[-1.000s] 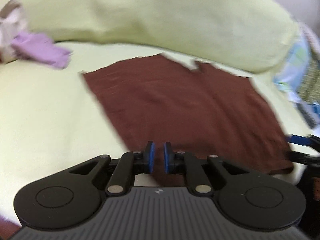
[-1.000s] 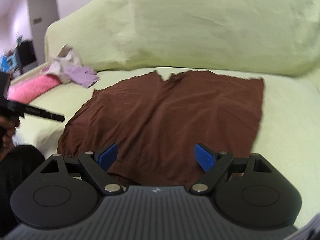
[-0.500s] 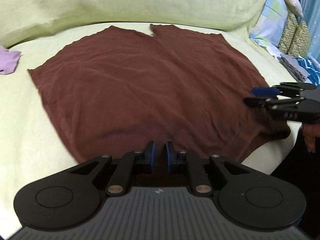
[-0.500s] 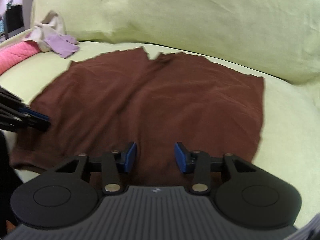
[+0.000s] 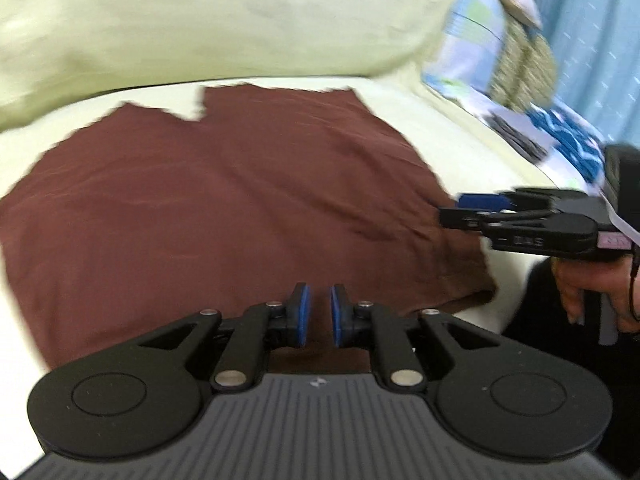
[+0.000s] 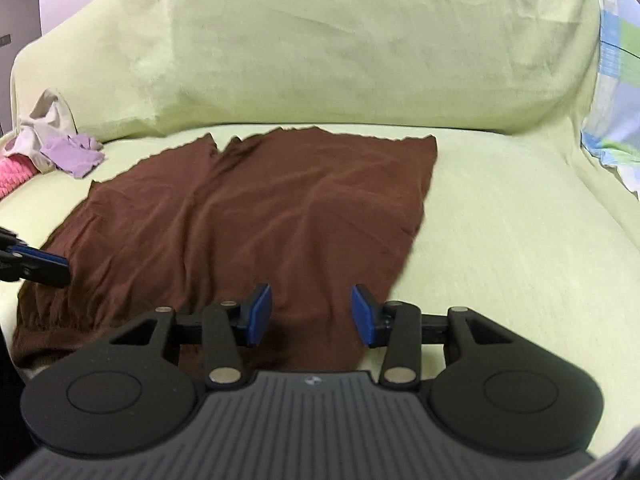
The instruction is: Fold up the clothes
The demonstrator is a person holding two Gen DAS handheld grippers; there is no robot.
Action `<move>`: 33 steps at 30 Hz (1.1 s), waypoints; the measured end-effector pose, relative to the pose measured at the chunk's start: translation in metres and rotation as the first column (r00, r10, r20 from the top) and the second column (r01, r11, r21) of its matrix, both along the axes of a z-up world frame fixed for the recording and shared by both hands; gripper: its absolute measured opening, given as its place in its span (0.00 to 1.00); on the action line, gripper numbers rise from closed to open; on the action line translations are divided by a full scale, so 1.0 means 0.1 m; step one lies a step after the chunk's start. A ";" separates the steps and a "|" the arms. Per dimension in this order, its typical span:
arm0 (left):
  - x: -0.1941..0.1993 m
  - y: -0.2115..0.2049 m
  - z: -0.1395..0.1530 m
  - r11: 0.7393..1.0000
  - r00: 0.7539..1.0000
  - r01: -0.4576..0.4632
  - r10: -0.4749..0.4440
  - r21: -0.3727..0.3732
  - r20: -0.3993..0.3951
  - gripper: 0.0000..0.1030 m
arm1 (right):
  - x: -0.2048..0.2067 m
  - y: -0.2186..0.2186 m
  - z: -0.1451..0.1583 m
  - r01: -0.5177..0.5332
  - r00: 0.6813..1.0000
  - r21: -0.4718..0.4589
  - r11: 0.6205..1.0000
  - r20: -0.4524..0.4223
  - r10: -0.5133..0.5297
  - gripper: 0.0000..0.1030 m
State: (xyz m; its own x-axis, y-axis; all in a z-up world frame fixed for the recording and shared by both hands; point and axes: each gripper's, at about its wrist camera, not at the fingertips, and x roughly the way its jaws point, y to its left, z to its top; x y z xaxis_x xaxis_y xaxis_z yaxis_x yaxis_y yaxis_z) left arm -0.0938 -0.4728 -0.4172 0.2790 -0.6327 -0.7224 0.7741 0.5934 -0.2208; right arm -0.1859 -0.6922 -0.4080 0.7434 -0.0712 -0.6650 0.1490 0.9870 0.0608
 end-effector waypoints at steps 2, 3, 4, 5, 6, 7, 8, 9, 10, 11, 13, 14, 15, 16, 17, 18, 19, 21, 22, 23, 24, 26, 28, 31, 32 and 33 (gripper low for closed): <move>-0.04 -0.12 -0.10 0.998 1.000 0.030 -0.030 0.050 0.004 0.15 | 0.02 -0.01 -0.02 0.004 1.000 -0.010 1.000 -0.016 -0.004 0.37; -0.07 -0.17 -0.16 0.996 0.999 0.043 -0.044 0.079 0.008 0.15 | 0.01 -0.04 -0.05 0.024 0.999 -0.024 0.999 -0.032 -0.025 0.37; -0.08 -0.17 -0.18 0.994 0.999 0.048 -0.049 0.093 0.004 0.15 | 0.00 -0.07 -0.06 0.052 0.998 -0.034 0.998 -0.041 -0.053 0.37; -0.09 -0.14 -0.18 0.995 0.999 0.045 -0.045 0.093 -0.006 0.16 | -0.02 -0.10 -0.05 0.090 0.995 -0.054 0.994 -0.045 -0.092 0.37; -0.10 -0.11 -0.18 0.994 0.999 0.044 -0.043 0.097 -0.013 0.18 | -0.02 -0.11 -0.06 0.099 0.994 -0.058 0.993 -0.046 -0.102 0.37; -0.10 -0.08 -0.18 0.993 0.999 0.048 -0.046 0.112 -0.018 0.18 | -0.03 -0.14 -0.06 0.121 0.991 -0.056 0.991 -0.046 -0.124 0.37; -0.12 -0.05 -0.17 0.990 0.999 0.053 -0.051 0.134 -0.018 0.18 | -0.05 -0.17 -0.05 0.147 0.988 -0.053 0.988 -0.047 -0.149 0.37; -0.13 -0.03 -0.16 0.988 0.998 0.056 -0.054 0.147 -0.015 0.18 | -0.07 -0.19 -0.04 0.155 0.987 -0.050 0.987 -0.043 -0.157 0.37; -0.14 -0.01 -0.15 0.986 0.999 0.053 -0.052 0.158 -0.014 0.18 | -0.11 -0.17 -0.03 0.148 0.988 -0.059 0.987 -0.031 -0.150 0.37; -0.15 0.00 -0.13 0.985 0.999 0.049 -0.048 0.166 -0.009 0.17 | -0.13 -0.15 -0.01 0.147 0.989 -0.061 0.987 -0.021 -0.148 0.37; -0.16 0.00 -0.06 0.987 0.999 0.042 -0.044 0.157 0.012 0.17 | -0.17 -0.12 0.01 0.147 0.989 -0.057 0.988 -0.004 -0.147 0.37; -0.17 0.00 -0.01 0.990 0.999 0.040 -0.043 0.136 0.022 0.17 | -0.18 -0.12 0.02 0.146 0.989 -0.052 0.988 0.003 -0.146 0.37; -0.17 -0.01 0.03 0.993 0.999 0.038 -0.041 0.109 0.026 0.17 | -0.22 -0.10 0.04 0.136 0.991 -0.041 0.990 0.011 -0.135 0.38; -0.17 -0.03 0.06 0.996 0.999 0.037 -0.039 0.084 0.029 0.17 | -0.23 -0.06 0.04 0.118 0.993 -0.042 0.992 0.004 -0.118 0.38; -0.15 -0.10 0.09 0.997 0.998 0.044 -0.046 0.059 0.037 0.17 | -0.23 -0.04 0.03 0.105 0.994 -0.046 0.993 -0.005 -0.105 0.38; -0.14 -0.17 0.10 0.998 0.997 0.052 -0.053 0.041 0.047 0.17 | -0.24 0.03 -0.01 0.074 0.997 -0.077 0.994 -0.033 -0.076 0.38; -0.12 -0.24 0.10 0.998 0.997 0.060 -0.062 0.031 0.052 0.17 | -0.24 0.07 -0.05 0.060 0.996 -0.100 0.993 -0.054 -0.066 0.38; -0.09 -0.42 0.07 0.997 0.995 0.082 -0.082 0.011 0.057 0.17 | -0.26 0.07 -0.07 0.058 0.995 -0.112 0.992 -0.076 -0.067 0.38; -0.08 -0.49 0.04 0.996 0.994 0.091 -0.091 0.008 0.053 0.17 | -0.28 0.06 -0.07 0.062 0.994 -0.113 0.992 -0.080 -0.072 0.38; -0.06 -0.57 0.00 0.995 0.994 0.100 -0.101 0.017 0.048 0.17 | -0.29 0.04 -0.06 0.078 0.992 -0.123 0.989 -0.086 -0.089 0.41; -0.05 -0.62 -0.04 0.993 0.993 0.108 -0.110 0.049 0.046 0.17 | -0.29 0.03 -0.06 0.083 0.992 -0.128 0.988 -0.087 -0.095 0.41; -0.06 -0.67 -0.12 0.983 0.990 0.125 -0.132 0.131 0.046 0.17 | -0.31 -0.04 -0.05 0.131 0.986 -0.142 0.981 -0.087 -0.144 0.43; -0.09 -0.65 -0.15 0.973 0.987 0.144 -0.155 0.180 0.047 0.17 | -0.32 -0.08 -0.05 0.140 0.984 -0.133 0.981 -0.089 -0.153 0.44; -0.06 -0.52 -0.06 0.980 0.990 0.128 -0.134 0.151 0.030 0.17 | -0.37 -0.10 -0.01 0.145 0.987 -0.101 0.984 -0.053 -0.151 0.44; -0.03 -0.48 -0.01 0.986 0.992 0.116 -0.121 0.121 0.038 0.17 | -0.38 -0.11 0.03 0.142 0.989 -0.085 0.986 -0.027 -0.145 0.44; 0.00 -0.46 0.04 0.990 0.993 0.103 -0.108 0.096 0.042 0.17 | -0.38 -0.11 0.07 0.138 0.990 -0.070 0.988 0.000 -0.138 0.44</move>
State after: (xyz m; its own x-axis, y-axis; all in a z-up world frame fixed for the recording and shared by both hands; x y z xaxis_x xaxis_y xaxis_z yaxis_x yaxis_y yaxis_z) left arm -0.0938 -0.5192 -0.4133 0.2494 -0.5911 -0.7670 0.8418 0.5239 -0.1301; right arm -0.2240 -0.7036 -0.4014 0.7200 -0.2195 -0.6583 0.2844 0.9587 -0.0086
